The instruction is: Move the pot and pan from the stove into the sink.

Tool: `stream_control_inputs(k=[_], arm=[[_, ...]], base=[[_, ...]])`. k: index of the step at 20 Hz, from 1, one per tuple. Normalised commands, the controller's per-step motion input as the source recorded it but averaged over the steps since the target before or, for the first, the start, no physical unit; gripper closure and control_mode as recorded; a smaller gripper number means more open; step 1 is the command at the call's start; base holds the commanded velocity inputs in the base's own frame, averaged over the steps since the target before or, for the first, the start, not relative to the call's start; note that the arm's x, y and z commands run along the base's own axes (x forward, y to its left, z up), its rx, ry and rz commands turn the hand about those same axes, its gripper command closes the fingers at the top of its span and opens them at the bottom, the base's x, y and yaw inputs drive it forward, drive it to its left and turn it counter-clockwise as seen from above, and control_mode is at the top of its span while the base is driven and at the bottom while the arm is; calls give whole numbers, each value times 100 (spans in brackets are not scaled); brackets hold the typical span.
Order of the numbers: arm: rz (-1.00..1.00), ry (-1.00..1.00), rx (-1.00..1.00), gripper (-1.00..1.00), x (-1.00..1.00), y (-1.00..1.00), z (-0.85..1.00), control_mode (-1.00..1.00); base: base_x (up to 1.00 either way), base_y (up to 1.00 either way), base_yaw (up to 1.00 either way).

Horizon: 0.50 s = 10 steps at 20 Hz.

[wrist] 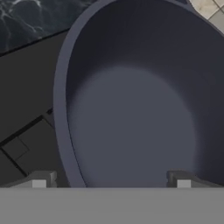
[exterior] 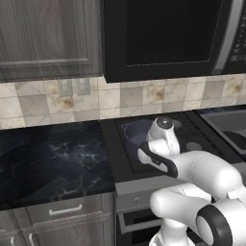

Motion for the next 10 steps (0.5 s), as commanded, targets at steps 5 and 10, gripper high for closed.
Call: stream_control_inputs(k=[5, 10], arm=[[0, 0, -3, -100, 4, 0, -15, -100], [0, 0, 0, 100, 0, 0, -1, -100]], base=[[0, 0, 0], [0, 0, 0]])
